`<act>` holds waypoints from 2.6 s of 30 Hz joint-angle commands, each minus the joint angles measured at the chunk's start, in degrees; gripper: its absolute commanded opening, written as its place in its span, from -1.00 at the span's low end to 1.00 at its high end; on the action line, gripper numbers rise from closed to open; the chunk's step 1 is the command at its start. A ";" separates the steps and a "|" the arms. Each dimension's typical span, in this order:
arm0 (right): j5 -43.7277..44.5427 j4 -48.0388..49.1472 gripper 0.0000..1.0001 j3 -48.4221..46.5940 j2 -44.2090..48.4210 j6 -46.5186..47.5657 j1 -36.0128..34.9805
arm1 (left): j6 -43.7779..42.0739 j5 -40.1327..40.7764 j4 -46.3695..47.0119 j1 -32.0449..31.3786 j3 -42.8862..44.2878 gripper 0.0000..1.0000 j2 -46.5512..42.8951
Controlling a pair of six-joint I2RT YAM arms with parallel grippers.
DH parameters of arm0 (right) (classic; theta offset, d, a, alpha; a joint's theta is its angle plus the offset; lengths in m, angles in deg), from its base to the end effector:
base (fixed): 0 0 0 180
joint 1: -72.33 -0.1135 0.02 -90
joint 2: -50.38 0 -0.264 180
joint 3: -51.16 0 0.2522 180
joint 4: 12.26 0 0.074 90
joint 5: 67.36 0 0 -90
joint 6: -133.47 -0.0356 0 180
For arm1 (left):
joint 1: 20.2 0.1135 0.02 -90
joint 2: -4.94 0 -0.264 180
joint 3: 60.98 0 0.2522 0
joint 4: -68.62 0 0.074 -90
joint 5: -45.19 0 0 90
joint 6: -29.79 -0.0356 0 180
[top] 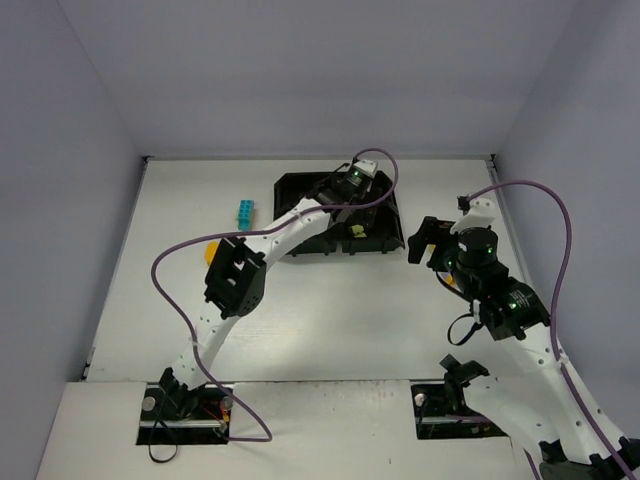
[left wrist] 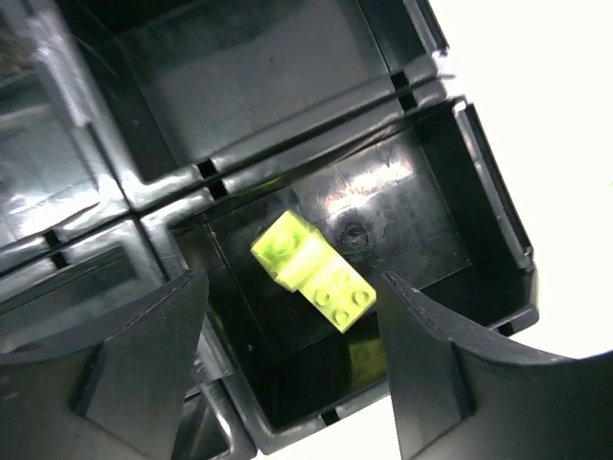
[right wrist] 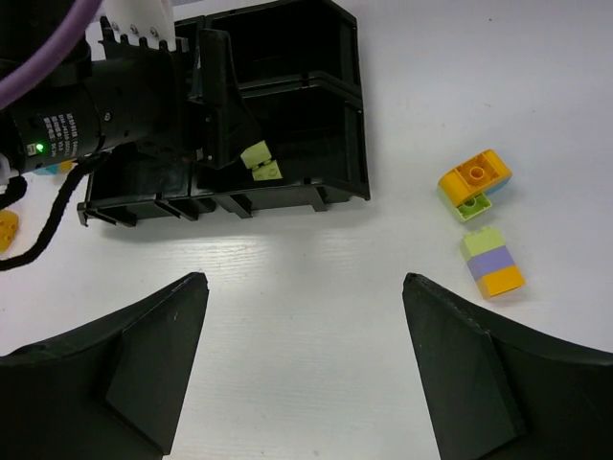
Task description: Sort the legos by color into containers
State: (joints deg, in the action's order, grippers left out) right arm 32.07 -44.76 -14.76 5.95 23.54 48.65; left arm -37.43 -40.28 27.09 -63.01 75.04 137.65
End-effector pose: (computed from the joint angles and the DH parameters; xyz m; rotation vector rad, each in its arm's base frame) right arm 0.1610 0.0642 0.3699 0.0625 1.7771 0.4073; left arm 0.3958 -0.3628 0.2543 0.3548 2.2617 -0.5256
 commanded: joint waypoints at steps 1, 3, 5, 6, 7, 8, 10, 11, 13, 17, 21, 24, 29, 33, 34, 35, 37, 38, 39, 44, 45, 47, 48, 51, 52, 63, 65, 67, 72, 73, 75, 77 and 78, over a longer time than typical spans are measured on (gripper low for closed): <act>0.33 1.69 0.59 -0.66 0.83 -0.12 0.04 | -0.11 2.50 2.02 -0.17 2.55 0.30 -7.10; 0.06 1.43 0.59 -0.66 1.01 0.41 0.04 | -0.02 2.84 2.02 -0.17 1.59 0.35 -9.55; -0.64 1.43 0.60 -0.75 1.27 1.02 0.04 | 1.12 4.42 2.10 -0.08 -1.48 0.35 -12.10; -1.08 1.43 0.61 -0.84 1.36 1.20 0.04 | 1.47 5.21 2.11 -0.08 -2.80 0.35 -15.16; -1.60 1.43 0.61 -1.01 1.27 1.38 0.04 | 2.43 7.66 1.84 0.00 -5.86 0.35 -16.76; -2.65 1.43 0.61 -1.36 1.27 1.90 0.04 | 2.96 8.99 1.15 0.18 -7.37 0.35 -18.60; -3.89 1.43 0.61 -1.71 1.01 2.52 0.04 | 4.80 11.45 -1.22 0.53 -10.36 0.35 -24.23; -4.50 1.43 0.61 -1.89 1.01 2.96 0.04 | 5.68 14.42 -1.93 0.88 -14.11 0.35 -26.42; -6.09 1.34 0.61 -1.98 0.74 3.48 0.04 | 7.87 17.07 -3.25 1.49 -18.96 0.35 -33.19; -8.72 1.25 0.61 -1.72 0.13 3.84 0.04 | 13.15 20.52 -7.73 5.44 -34.41 0.44 -43.48; -12.06 1.25 0.61 -1.19 -0.57 3.40 -0.31 | 15.80 18.41 -10.55 12.38 -45.05 0.53 -52.08; -14.43 1.34 0.61 -0.75 -1.36 2.35 -0.58 | 12.30 15.79 -8.54 18.44 -51.04 0.54 -54.65; -15.32 1.69 0.65 -0.22 -3.30 2.96 -0.49 | 5.00 9.63 -3.97 26.62 -57.38 0.54 -54.75; -16.55 1.69 0.66 0.04 -3.13 3.49 -0.49 | -0.89 7.43 0.68 31.81 -60.11 0.54 -51.77; -16.38 1.69 0.66 0.65 -3.21 3.57 -0.49 | -1.34 5.42 1.39 32.60 -60.38 0.54 -50.80; -16.29 1.69 0.67 1.09 -3.21 3.57 -0.49 | -1.78 4.35 2.10 33.83 -60.21 0.54 -48.35; -16.46 1.52 0.67 2.06 -2.95 3.14 -0.49 | -2.92 3.29 3.60 34.54 -59.59 0.54 -45.44; -17.07 1.52 0.67 2.76 -2.77 2.53 -0.49 | -3.18 2.68 3.86 35.15 -58.37 0.54 -42.38; -17.43 1.52 0.67 3.03 -2.69 2.26 -0.49 | -3.53 2.15 4.04 35.51 -57.66 0.54 -40.87; -16.55 1.52 0.67 4.35 -2.51 1.38 -0.49 | -4.94 0.47 5.62 36.21 -53.53 0.40 -33.49; -15.94 1.52 0.67 4.61 -2.60 1.03 -0.49 | -5.21 0.56 5.71 36.65 -53.09 0.35 -32.61; -15.58 1.60 0.67 4.44 -2.77 0.59 -0.49 | -5.38 0.13 5.97 37.44 -52.65 0.09 -30.68; -15.24 1.60 0.67 4.26 -2.95 0.33 -0.49 | -5.38 0.04 6.15 38.14 -52.73 -0.04 -30.23; -14.53 1.60 0.67 3.82 -3.21 0.32 -0.49 | -6.17 -1.62 6.50 38.59 -53.00 -0.66 -30.48; -13.83 1.60 0.67 3.73 -3.30 0.41 -0.49 | -6.61 -2.50 6.24 38.59 -52.91 -0.86 -31.44; -11.54 1.96 0.68 2.77 -5.41 0.15 -0.49 | -10.83 -8.22 5.71 23.48 -44.93 -0.89 -39.99; -11.19 1.96 0.68 2.50 -5.50 -0.03 -0.49 | -12.23 -10.86 5.71 22.07 -41.15 -0.84 -38.58; -10.58 2.04 0.68 2.50 -5.58 -0.03 -0.49 | -14.25 -11.74 5.62 20.67 -37.47 -0.82 -35.95; -6.01 2.04 0.70 2.77 -5.85 -0.64 -0.40 | -16.72 -13.32 4.65 18.81 -30.16 -0.70 -29.01; -5.05 2.04 0.71 2.85 -5.94 -0.90 -0.31 | -17.50 -13.41 4.22 18.73 -29.19 -0.68 -28.04; -3.03 2.13 0.71 2.85 -6.37 -1.61 -0.22 | -18.47 -13.94 2.99 18.37 -25.76 -0.57 -25.41; -1.88 2.13 0.73 2.42 -6.81 -2.13 0.04 | -19.27 -14.81 2.28 17.94 -23.31 -0.52 -23.64; -1.35 2.13 0.73 2.33 -6.99 -2.31 0.13 | -19.79 -14.82 1.85 17.76 -22.68 -0.50 -23.28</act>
State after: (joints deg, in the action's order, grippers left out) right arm 26.00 -45.97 -10.02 0.07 22.67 48.62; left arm -54.08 -53.26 29.76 -44.24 47.83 114.94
